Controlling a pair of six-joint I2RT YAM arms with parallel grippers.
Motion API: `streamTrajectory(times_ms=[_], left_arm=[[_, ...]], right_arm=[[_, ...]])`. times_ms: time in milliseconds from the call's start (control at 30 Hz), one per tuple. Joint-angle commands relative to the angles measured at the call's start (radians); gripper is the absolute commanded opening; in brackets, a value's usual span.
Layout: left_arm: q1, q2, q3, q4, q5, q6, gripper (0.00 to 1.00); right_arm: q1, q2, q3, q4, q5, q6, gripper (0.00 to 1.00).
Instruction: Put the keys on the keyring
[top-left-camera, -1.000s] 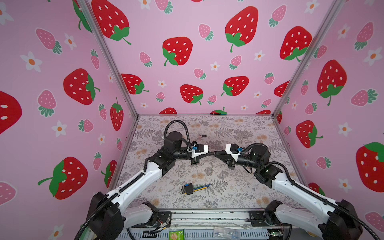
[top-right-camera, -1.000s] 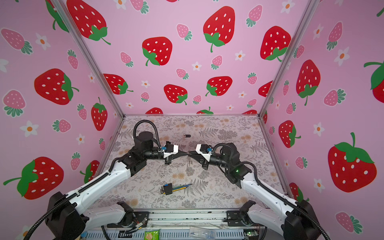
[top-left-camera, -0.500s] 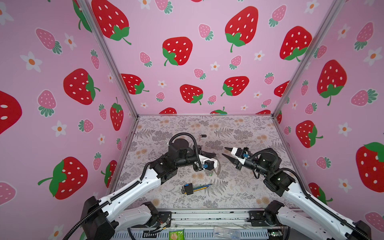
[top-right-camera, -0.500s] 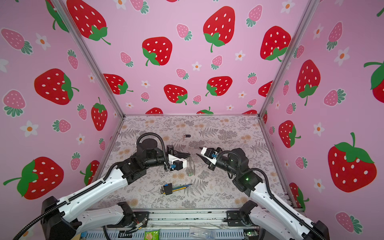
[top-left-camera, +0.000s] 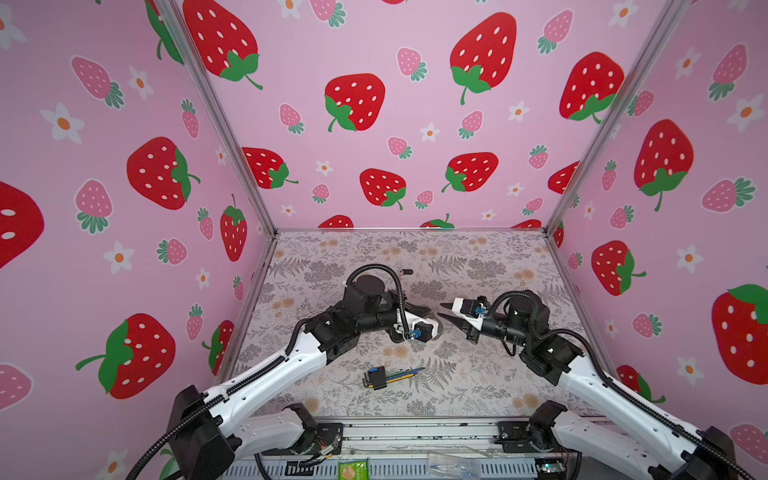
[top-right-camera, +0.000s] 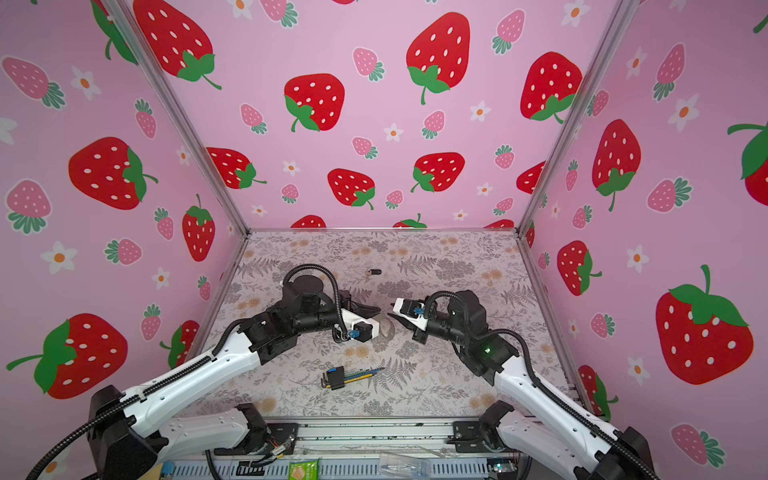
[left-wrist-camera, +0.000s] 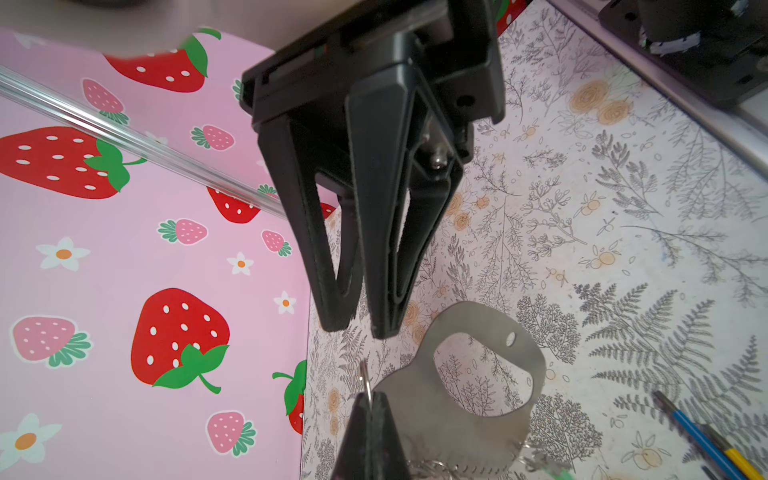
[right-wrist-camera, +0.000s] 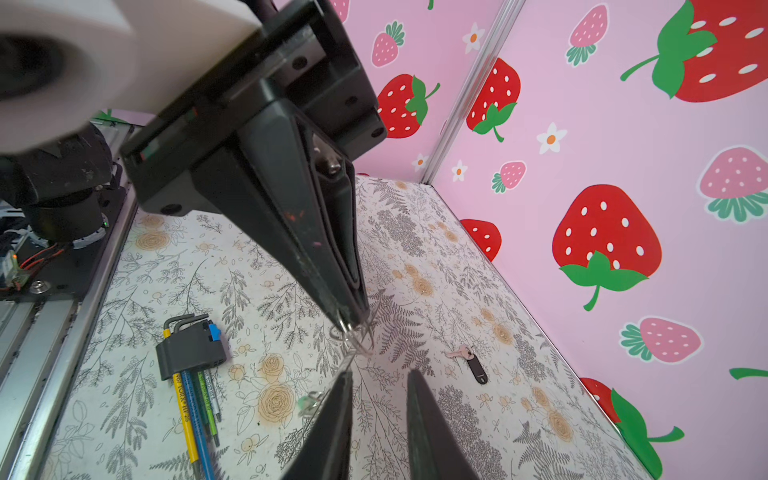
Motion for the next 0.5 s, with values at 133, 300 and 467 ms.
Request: streamTrajectory(times_ms=[133, 300, 467], left_arm=[[-0.004, 0.015, 0.086, -0.044, 0.076, 0.000, 0.00], [-0.004, 0.018, 0.097, -0.066, 0.097, -0.003, 0.00], [-0.004, 0.027, 0.116, -0.106, 0.116, 0.004, 0.00]], right_arm=[[0.004, 0.028, 0.034, -0.014, -0.054, -0.007, 0.22], [0.007, 0.021, 0.028, 0.012, -0.054, 0.004, 0.22], [0.007, 0.025, 0.032, 0.020, -0.063, 0.009, 0.19]])
